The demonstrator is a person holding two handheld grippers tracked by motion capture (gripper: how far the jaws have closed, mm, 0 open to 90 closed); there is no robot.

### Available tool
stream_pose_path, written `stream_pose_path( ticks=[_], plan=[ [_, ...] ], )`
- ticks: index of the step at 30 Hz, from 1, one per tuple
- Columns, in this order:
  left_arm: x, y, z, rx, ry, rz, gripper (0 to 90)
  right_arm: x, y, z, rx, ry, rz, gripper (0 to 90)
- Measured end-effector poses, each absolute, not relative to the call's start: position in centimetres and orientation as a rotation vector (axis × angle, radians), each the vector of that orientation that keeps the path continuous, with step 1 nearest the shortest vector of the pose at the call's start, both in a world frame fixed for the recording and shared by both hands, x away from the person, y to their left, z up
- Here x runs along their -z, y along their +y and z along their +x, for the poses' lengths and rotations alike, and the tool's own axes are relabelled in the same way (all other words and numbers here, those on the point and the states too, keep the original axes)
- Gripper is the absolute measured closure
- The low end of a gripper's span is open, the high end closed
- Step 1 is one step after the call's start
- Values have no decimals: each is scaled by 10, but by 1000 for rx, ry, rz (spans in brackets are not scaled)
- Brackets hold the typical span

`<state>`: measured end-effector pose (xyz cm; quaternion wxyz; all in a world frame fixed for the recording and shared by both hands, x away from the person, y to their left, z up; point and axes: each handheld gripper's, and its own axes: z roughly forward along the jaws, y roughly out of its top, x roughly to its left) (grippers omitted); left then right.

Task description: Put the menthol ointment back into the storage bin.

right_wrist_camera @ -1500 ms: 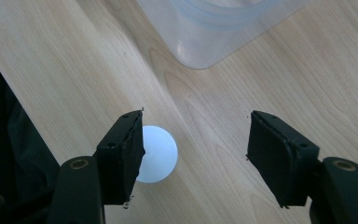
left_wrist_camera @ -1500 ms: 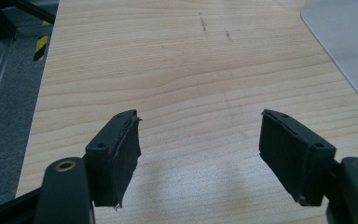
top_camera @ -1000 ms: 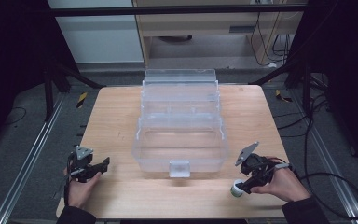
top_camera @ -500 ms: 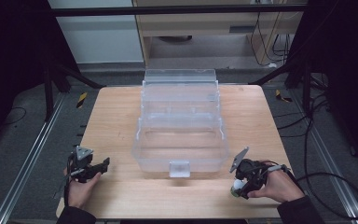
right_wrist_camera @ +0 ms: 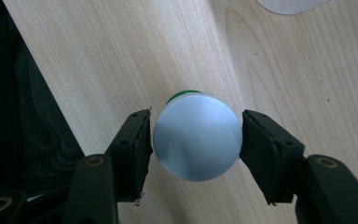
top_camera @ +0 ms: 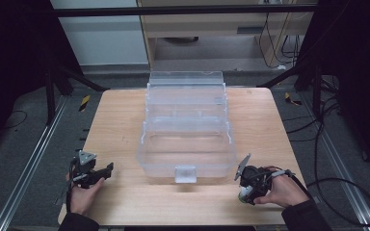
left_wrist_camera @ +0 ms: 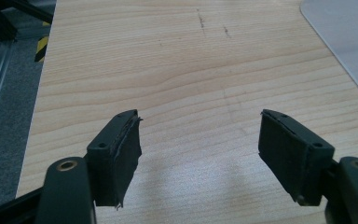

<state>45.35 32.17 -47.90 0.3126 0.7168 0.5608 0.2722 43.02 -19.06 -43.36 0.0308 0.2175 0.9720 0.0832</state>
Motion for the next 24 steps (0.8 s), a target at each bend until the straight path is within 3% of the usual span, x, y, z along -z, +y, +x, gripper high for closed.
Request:
stream_pose_path(
  ticks=[7, 24],
  plan=[
    [479, 321, 454, -715, 1482, 1891, 289, 436, -188, 434, -222, 3022, 674, 497],
    [480, 320, 454, -711, 1482, 1897, 290, 418, -191, 436, -242, 3012, 737, 503]
  ],
)
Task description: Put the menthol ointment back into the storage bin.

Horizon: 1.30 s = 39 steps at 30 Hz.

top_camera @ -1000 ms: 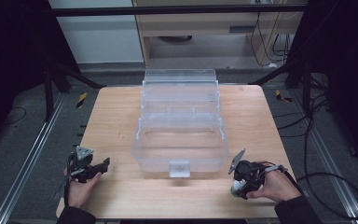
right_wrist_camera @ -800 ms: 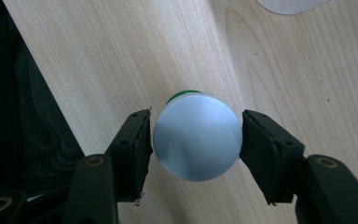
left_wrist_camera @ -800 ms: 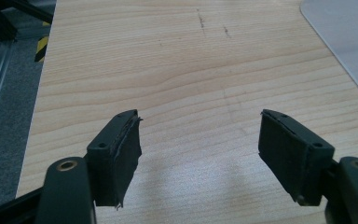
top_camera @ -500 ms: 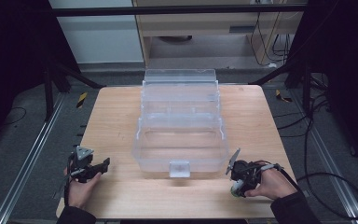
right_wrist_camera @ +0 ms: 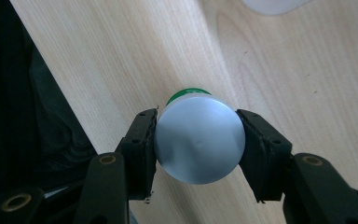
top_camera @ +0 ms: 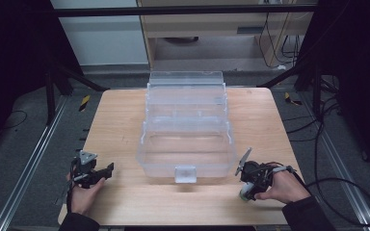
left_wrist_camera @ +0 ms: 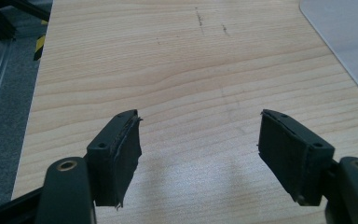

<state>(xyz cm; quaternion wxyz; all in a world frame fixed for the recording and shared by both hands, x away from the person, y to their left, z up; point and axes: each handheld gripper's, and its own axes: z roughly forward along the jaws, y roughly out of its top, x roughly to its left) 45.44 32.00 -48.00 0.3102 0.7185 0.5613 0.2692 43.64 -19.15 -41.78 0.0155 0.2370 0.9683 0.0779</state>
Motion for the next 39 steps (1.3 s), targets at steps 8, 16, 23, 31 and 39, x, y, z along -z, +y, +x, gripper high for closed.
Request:
stream_pose_path(
  ticks=[8, 16, 23, 31, 39],
  plan=[
    [480, 320, 454, -707, 1478, 1903, 289, 392, -190, 442, -332, 2955, 791, 503],
    [481, 320, 455, -707, 1476, 1907, 289, 368, -190, 450, -412, 2913, 825, 503],
    [481, 319, 455, -704, 1472, 1918, 289, 348, -190, 453, -452, 2880, 842, 504],
    [482, 318, 455, -702, 1468, 1924, 289, 331, -187, 459, -480, 2865, 840, 503],
    [483, 318, 456, -696, 1470, 1929, 288, 319, -184, 466, -504, 2860, 825, 503]
  ],
)
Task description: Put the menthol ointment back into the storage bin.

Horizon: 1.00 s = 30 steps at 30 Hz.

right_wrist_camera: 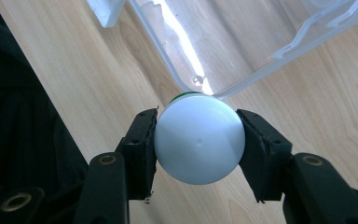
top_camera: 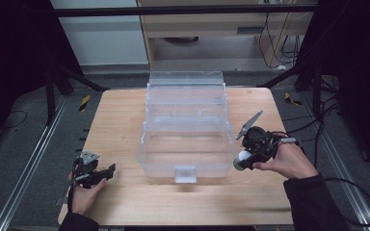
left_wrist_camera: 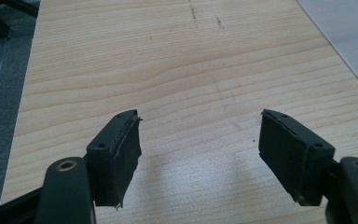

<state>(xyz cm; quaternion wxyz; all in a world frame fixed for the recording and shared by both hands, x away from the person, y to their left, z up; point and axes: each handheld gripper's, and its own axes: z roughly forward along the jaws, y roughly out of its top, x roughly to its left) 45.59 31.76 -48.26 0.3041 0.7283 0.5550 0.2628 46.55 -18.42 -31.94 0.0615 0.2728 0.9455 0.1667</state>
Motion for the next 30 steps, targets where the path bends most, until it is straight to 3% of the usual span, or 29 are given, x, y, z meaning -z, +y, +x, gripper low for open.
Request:
stream_pose_path(
  ticks=[14, 30],
  plan=[
    [482, 318, 456, -697, 1468, 1928, 288, 306, -169, 485, -511, 2860, 804, 503],
    [482, 318, 456, -699, 1466, 1929, 288, 323, -149, 511, -492, 2874, 779, 503]
  ],
)
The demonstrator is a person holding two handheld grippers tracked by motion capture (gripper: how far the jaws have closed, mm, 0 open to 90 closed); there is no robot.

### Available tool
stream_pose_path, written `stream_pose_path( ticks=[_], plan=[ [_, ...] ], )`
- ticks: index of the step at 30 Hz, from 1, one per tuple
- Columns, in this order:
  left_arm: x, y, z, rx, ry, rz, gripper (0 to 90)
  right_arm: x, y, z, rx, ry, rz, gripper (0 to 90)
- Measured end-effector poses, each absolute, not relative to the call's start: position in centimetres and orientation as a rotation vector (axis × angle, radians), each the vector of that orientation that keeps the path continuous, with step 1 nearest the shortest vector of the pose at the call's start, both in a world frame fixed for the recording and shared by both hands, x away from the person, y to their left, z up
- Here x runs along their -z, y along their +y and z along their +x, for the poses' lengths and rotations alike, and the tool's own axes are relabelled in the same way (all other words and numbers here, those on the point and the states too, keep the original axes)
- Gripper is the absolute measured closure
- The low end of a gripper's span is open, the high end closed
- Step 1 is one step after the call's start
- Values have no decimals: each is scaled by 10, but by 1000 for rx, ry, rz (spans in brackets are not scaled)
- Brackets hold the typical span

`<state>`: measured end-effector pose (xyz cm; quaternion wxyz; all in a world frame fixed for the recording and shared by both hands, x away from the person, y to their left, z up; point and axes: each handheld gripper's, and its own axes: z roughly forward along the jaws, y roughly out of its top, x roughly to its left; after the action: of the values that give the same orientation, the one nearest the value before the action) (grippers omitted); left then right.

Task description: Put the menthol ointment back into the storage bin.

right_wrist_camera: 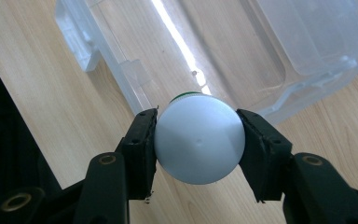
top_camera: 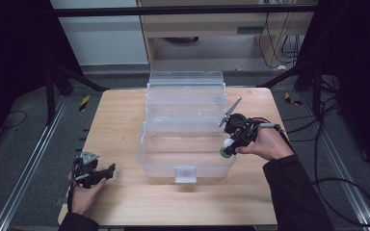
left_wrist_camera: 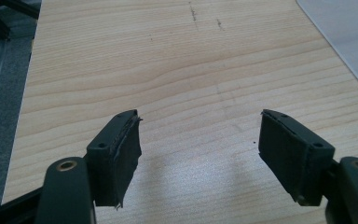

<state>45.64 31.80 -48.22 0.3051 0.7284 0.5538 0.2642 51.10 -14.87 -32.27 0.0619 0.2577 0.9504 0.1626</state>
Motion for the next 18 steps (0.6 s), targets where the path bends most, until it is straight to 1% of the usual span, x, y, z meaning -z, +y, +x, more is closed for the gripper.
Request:
stream_pose_path(
  ticks=[18],
  plan=[
    [482, 318, 456, -700, 1466, 1929, 288, 372, -138, 529, -436, 2926, 757, 503]
  ],
)
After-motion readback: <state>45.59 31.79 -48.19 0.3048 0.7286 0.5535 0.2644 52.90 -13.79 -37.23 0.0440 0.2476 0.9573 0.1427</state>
